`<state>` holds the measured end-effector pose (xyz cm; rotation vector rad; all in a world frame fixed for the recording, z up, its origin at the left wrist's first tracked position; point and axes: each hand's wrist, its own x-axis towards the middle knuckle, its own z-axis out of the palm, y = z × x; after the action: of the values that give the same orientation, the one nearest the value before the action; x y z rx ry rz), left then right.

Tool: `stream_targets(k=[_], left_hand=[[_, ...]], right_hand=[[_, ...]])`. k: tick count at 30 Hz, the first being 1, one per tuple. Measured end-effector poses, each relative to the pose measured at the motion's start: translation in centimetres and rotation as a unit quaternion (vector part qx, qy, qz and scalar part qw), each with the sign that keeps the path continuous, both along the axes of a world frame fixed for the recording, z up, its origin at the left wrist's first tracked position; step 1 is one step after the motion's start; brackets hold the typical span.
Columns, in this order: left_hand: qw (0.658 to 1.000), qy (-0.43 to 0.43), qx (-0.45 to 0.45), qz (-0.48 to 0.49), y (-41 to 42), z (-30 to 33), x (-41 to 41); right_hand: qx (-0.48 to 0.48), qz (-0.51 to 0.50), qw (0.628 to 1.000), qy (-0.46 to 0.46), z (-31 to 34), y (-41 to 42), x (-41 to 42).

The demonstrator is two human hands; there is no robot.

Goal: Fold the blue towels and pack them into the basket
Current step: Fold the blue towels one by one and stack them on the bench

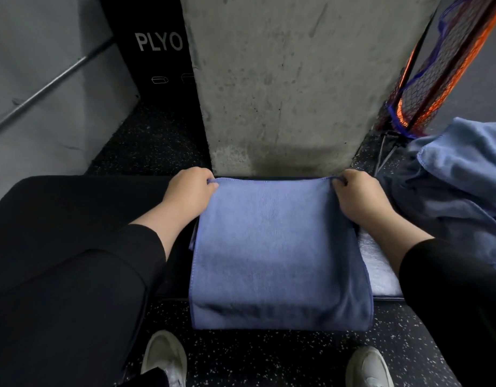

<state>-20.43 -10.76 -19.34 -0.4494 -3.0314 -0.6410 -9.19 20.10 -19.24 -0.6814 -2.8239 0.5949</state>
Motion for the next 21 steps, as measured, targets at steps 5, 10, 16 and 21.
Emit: stream_targets(k=[5, 10, 16, 21], left_hand=[[0.996, 0.059, -0.062, -0.037, 0.3, -1.8, 0.1], [0.989, 0.042, -0.106, -0.090, -0.2, -1.3, 0.2], [0.989, 0.001, -0.124, -0.080, -0.4, -0.4, 0.7], [0.990, -0.085, 0.111, -0.021, -1.0, 0.9, 1.4]], right_hand=[[0.041, 0.037, 0.998, -0.043, -1.2, -0.2, 0.6], [0.041, 0.073, 0.993, -0.084, -0.8, 0.3, 0.4], [0.001, 0.061, 0.996, -0.058, -0.2, -0.6, 0.6], [-0.103, 0.011, 0.994, 0.029, 1.3, -0.6, 1.1]])
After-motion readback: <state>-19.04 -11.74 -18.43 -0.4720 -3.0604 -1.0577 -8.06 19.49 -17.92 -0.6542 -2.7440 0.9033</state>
